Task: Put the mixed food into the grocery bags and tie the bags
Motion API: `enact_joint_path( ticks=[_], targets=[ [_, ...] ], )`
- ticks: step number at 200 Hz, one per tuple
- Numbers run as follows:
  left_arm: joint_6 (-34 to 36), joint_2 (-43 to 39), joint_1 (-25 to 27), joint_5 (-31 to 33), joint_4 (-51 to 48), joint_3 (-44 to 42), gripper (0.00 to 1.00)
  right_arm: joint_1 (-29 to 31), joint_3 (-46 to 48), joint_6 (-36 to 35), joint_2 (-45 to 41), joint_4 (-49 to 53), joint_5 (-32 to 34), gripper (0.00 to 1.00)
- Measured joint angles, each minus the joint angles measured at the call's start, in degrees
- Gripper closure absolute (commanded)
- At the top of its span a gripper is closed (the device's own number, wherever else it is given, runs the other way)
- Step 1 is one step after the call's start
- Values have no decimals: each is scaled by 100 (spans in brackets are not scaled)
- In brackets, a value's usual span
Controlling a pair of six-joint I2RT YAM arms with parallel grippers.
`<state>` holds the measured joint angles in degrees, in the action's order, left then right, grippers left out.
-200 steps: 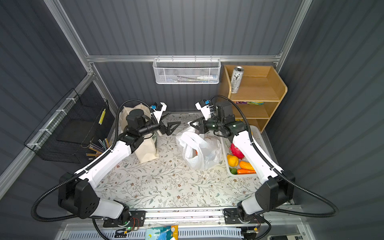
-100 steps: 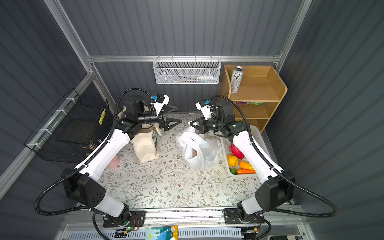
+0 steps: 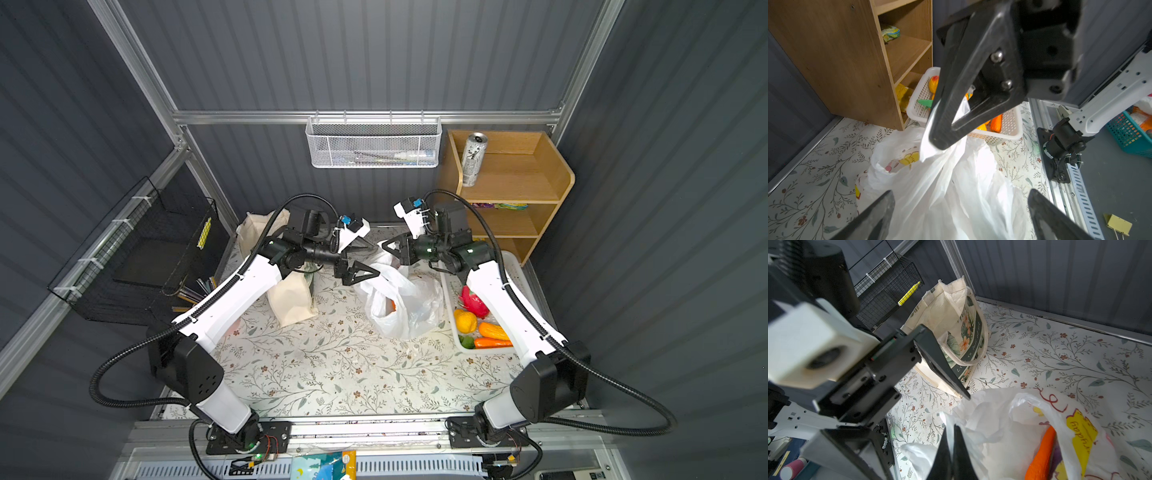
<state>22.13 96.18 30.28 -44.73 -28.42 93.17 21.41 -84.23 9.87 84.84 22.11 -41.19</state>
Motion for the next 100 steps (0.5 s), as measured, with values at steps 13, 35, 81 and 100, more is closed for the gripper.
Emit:
enact_joint_path(
  ticks=[13, 35, 81, 100],
  targets=[
    [28, 61, 2, 205, 37, 0, 0, 0, 2, 20, 0, -37, 0, 100],
    [39, 87, 0, 557, 256, -31, 0, 0, 24, 37, 0, -105, 0, 100],
    [42, 103, 17, 885, 710, -101, 0, 0, 46, 61, 2, -151, -13, 100],
    [42, 155, 68, 881, 772, -101, 0, 0, 57, 63, 9, -157, -44, 100]
  ],
)
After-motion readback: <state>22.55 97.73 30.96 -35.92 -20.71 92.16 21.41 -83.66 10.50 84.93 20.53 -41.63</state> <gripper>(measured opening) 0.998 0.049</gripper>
